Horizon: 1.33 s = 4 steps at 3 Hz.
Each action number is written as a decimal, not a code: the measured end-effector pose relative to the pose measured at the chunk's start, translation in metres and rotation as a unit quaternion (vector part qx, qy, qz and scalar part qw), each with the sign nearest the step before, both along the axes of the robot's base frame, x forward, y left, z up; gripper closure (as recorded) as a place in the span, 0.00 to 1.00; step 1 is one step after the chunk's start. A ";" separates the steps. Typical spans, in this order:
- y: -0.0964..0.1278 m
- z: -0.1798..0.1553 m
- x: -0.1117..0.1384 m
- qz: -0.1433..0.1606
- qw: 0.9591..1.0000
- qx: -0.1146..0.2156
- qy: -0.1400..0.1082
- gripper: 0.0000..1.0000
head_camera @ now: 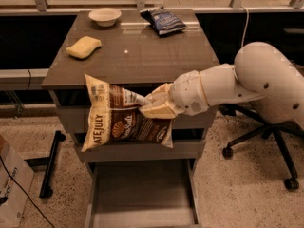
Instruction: Pick brown chip bag from bottom drawer and place on counter
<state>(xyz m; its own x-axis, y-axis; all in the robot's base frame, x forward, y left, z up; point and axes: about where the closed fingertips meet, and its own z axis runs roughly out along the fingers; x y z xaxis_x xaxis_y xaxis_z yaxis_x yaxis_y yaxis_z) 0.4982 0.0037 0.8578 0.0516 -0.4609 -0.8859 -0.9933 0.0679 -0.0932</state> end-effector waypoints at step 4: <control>0.001 0.069 0.084 -0.065 0.988 -0.031 -0.136 1.00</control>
Offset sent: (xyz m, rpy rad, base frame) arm 0.0859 0.0097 -0.0156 0.0070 -0.0662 -0.0904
